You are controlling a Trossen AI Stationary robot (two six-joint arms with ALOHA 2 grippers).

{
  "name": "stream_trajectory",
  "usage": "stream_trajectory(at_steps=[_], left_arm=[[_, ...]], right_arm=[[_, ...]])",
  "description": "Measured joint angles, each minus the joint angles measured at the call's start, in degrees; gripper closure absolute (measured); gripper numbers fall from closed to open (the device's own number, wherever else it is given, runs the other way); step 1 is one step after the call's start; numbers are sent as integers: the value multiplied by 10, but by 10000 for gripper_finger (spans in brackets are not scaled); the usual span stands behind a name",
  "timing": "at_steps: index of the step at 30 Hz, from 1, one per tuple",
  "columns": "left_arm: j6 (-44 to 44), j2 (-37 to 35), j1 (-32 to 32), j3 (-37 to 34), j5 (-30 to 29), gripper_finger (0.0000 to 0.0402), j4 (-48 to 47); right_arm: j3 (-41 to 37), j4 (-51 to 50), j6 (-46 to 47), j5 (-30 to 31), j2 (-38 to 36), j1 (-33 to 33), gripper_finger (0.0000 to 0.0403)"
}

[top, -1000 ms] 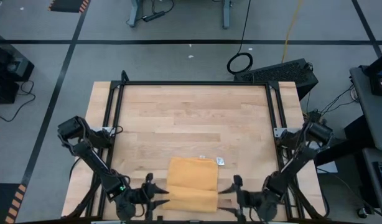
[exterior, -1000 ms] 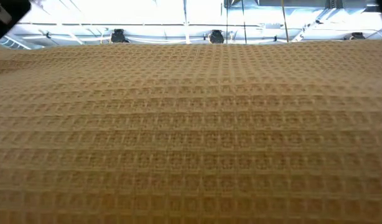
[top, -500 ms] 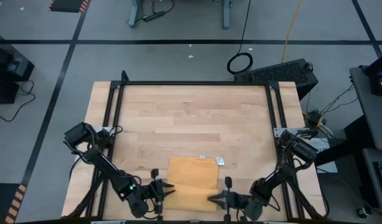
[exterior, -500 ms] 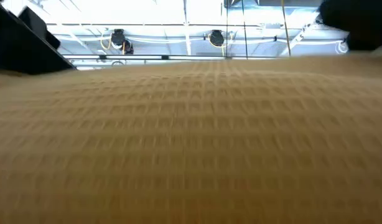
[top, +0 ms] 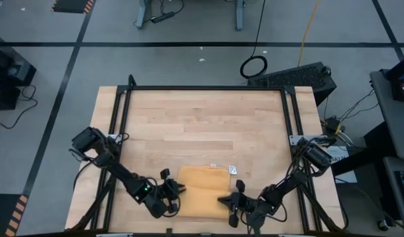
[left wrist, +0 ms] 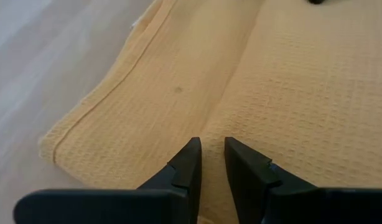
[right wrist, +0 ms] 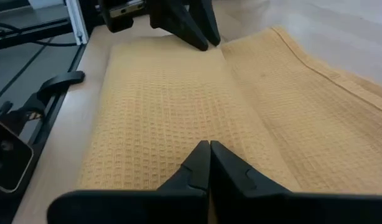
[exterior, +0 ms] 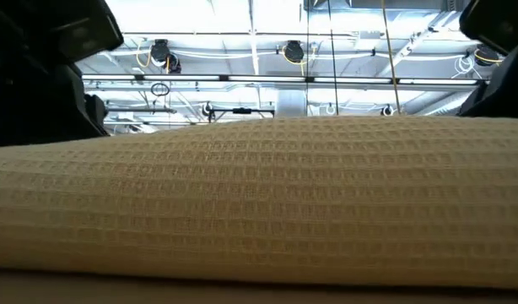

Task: Roll towel
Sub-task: Roll the yellow towel

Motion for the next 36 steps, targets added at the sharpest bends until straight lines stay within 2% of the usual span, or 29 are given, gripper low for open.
stream_trajectory(at_steps=[9,15,19,23,28,31,36], left_arm=[[1,0,13,-9,22,327,-3],[2,0,12,-9,25,327,-4],[1,0,12,-9,27,327,-4],[0,0,12,-9,29,327,-4],[1,0,12,-9,34,327,-4],[0,0,12,-9,36,327,-4],[0,0,12,-9,42,327,-3]], right_arm=[[0,-2,-11,-14,-3,-7,399],[0,-42,-69,-14,-55,14,368],[0,-113,-114,-16,-102,48,322],[0,-138,-132,-24,-105,92,255],[0,-80,-145,-24,-60,124,164],[7,-27,-182,1,-22,127,117],[57,16,-330,48,39,122,64]])
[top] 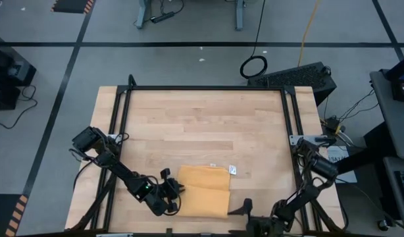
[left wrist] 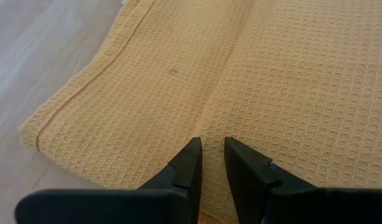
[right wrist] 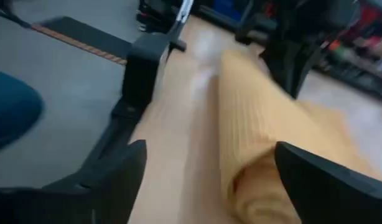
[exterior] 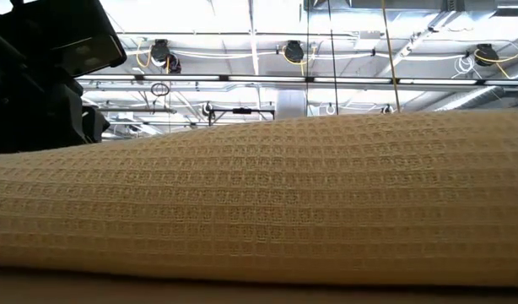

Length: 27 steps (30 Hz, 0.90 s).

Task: Roll towel
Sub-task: Roll the yellow towel

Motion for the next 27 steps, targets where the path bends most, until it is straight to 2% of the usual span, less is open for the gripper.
stream_trajectory(at_steps=[4,9,14,20,27], left_arm=[[0,0,0,0,0,327,1],[0,0,0,0,9,327,1],[0,0,0,0,9,327,1],[0,0,0,0,9,327,1],[0,0,0,0,11,327,1]], right_arm=[[40,2,-71,56,31,-6,42],[65,-10,-147,112,42,-4,39],[65,-34,-170,107,37,2,39],[65,-66,-102,83,36,-21,44],[67,-98,-70,35,35,-50,73]])
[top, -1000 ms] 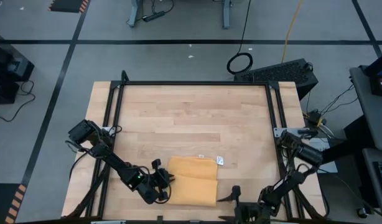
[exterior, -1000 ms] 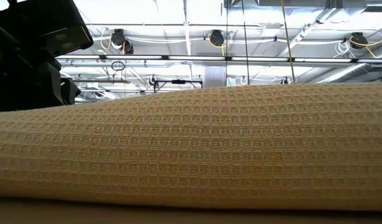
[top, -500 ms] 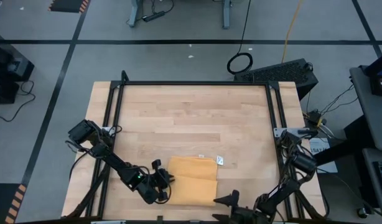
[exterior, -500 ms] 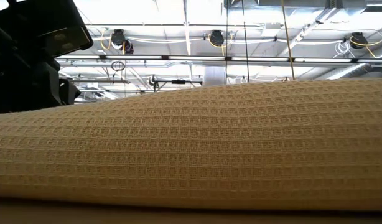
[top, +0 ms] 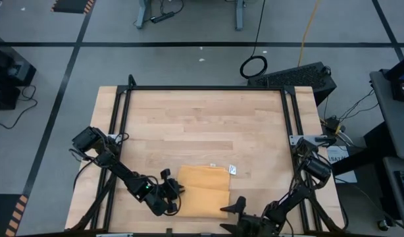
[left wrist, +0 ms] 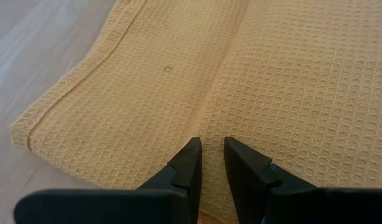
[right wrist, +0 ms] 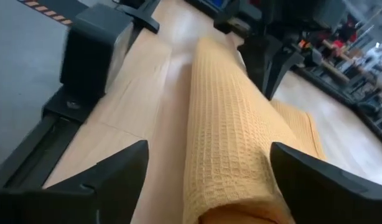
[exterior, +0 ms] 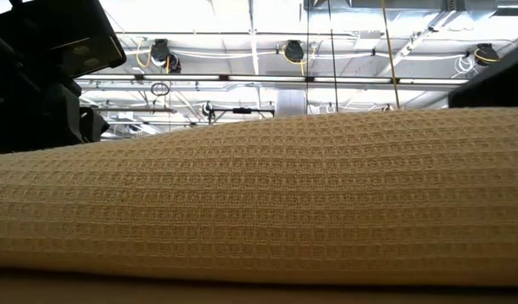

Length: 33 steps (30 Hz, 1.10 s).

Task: Roll towel
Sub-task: Roll the yellow towel

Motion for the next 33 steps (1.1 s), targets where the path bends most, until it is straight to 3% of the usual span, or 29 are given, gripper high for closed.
stream_trajectory(at_steps=[11,19,28,33], left_arm=[[0,0,0,0,8,327,0],[1,0,0,0,16,327,0],[1,0,0,0,17,327,-1],[2,0,0,0,18,327,-1]], right_arm=[[0,-39,33,-18,0,-25,108],[1,-89,39,-37,-1,-33,156],[1,-170,69,-72,-27,-33,111],[0,-252,150,-99,-38,-43,120]])
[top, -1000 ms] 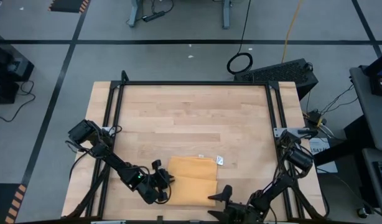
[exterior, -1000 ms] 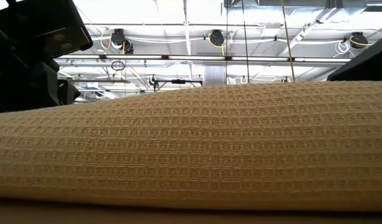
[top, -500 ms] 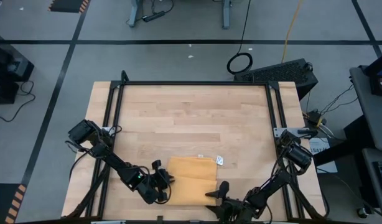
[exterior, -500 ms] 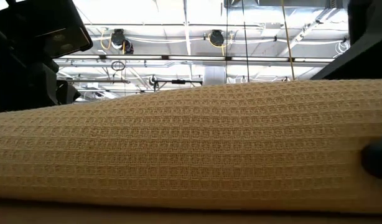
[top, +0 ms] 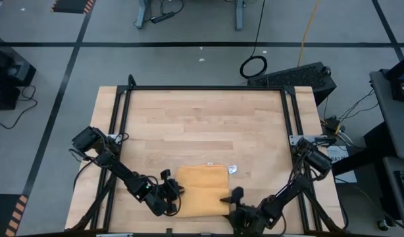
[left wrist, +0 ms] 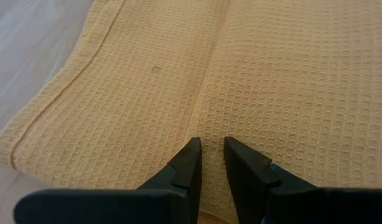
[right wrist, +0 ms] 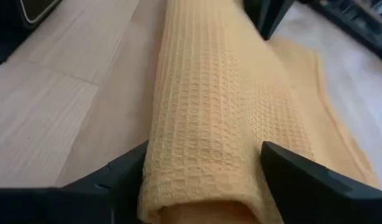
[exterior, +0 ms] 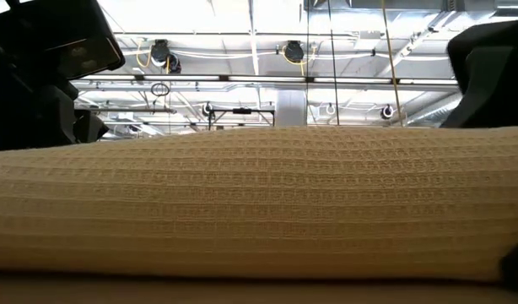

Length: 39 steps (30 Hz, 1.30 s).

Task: Roll towel
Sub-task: Roll the yellow towel

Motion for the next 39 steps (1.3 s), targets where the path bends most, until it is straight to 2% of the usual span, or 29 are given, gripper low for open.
stream_trajectory(at_steps=[5,12,15,18,22,25,28,36,39], left_arm=[[4,0,0,0,0,327,0],[1,-21,0,0,-1,324,1],[22,-53,-5,0,0,306,-1],[53,-92,-19,0,0,270,6],[125,-115,-53,2,-21,214,72],[180,-84,-83,2,-45,179,123],[181,-33,-104,1,-81,154,141],[200,89,-118,43,-101,125,185],[219,120,-118,60,-133,124,177]], right_arm=[[0,-3,-1,-29,-1,-15,172],[0,-2,-10,-68,-1,-30,298],[0,-1,-10,-76,-1,-34,343],[0,-2,-10,-77,-1,-36,372],[0,-2,-6,-75,-1,-37,381],[0,-1,-5,-75,-1,-40,373],[-1,-1,-6,-76,-3,-44,367],[-2,-5,-8,-87,-9,-52,377],[-2,-6,-3,-90,-12,-54,376]])
